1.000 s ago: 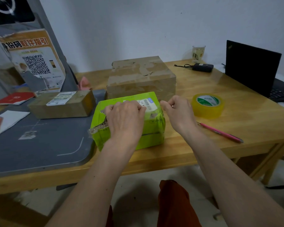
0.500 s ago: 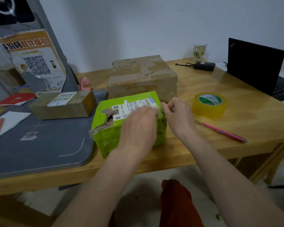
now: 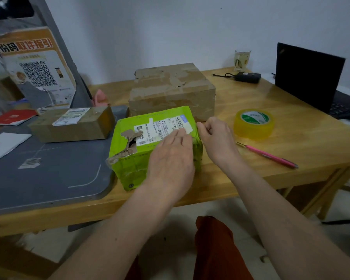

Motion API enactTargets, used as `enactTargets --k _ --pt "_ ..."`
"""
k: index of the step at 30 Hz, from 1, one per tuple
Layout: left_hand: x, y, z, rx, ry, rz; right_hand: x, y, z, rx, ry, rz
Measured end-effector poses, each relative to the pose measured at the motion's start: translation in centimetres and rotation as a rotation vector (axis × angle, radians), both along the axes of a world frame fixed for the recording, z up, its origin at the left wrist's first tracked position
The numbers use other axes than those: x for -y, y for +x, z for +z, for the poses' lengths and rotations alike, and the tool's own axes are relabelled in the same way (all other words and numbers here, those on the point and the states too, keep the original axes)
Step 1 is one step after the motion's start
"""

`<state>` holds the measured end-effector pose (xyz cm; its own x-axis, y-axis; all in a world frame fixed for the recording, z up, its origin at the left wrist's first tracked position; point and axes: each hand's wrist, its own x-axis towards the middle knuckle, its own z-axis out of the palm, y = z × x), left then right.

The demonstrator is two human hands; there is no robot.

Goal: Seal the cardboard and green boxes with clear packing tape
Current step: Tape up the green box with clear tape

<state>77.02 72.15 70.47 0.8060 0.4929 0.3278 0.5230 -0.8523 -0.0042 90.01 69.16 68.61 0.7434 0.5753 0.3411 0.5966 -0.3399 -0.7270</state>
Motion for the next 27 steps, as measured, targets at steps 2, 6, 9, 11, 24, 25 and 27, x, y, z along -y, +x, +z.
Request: enactTargets --k 2,6,9,11,24,25,27 --pt "0.1 -0.1 -0.2 -0.022 -0.009 0.023 0.0 0.0 0.0 0.011 -0.011 -0.006" --pt "0.1 -0.5 -0.4 -0.074 -0.012 0.171 0.1 0.0 0.0 0.0 -0.005 0.004" --pt "0.3 -0.1 0.2 -0.083 0.003 0.188 -0.1 0.0 -0.4 -0.029 0.022 0.019" --pt "0.6 0.4 0.4 -0.057 0.021 0.087 -0.2 -0.1 -0.6 -0.04 0.046 0.028" --pt "0.2 0.8 -1.1 -0.021 0.037 -0.007 -0.8 0.8 -3.3 -0.449 -0.22 0.069" --pt "0.2 0.8 -1.1 -0.013 0.038 -0.007 -0.7 0.8 -3.7 -0.476 -0.239 0.096" --pt "0.0 0.7 -1.0 -0.003 0.031 -0.019 -0.6 0.8 -4.2 -0.485 -0.208 0.099"
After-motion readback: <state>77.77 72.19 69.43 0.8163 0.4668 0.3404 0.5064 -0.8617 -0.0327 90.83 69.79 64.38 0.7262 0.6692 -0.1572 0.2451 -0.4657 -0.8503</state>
